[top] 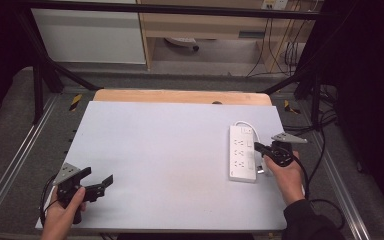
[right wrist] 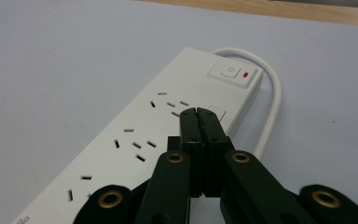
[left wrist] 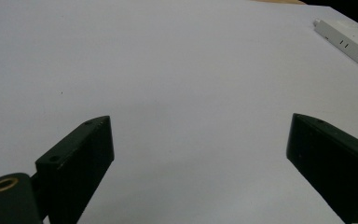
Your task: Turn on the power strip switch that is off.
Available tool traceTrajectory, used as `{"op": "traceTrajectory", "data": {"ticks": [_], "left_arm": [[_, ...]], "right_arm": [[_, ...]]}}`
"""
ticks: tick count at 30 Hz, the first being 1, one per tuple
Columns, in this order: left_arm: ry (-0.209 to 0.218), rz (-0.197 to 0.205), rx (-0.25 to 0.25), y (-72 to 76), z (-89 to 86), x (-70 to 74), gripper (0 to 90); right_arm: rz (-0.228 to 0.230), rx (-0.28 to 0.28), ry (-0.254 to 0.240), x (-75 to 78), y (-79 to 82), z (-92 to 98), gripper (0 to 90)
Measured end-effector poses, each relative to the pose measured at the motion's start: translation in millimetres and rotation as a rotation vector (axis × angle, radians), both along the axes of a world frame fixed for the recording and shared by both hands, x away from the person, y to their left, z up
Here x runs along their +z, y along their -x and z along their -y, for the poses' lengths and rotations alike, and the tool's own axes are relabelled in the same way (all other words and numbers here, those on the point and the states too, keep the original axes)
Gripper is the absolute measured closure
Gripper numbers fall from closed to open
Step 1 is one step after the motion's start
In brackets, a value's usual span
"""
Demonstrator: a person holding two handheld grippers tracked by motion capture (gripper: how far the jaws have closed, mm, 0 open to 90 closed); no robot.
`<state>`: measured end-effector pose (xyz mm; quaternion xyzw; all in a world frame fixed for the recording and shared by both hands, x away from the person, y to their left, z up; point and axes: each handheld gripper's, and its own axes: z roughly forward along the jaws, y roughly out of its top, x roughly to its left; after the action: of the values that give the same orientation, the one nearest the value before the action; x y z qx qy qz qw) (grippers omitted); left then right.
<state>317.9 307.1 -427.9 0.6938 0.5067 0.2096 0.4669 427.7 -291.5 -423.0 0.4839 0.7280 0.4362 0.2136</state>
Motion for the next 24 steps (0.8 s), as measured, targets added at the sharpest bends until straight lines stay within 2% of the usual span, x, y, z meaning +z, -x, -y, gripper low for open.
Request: {"op": "traceTrajectory", "data": {"ticks": [8, 24], "left_arm": [[-0.005, -0.002, -0.003, -0.1, -0.1, -0.2, 7.3], [-0.004, -0.006, -0.004, 0.0, 0.4, -0.6, 7.4]], "right_arm": [[-0.018, -0.004, -0.004, -8.2, -1.7, -1.5, 90.0], [-0.029, 0.001, 0.001, -13.3, -4.7, -7.8, 90.0]]}}
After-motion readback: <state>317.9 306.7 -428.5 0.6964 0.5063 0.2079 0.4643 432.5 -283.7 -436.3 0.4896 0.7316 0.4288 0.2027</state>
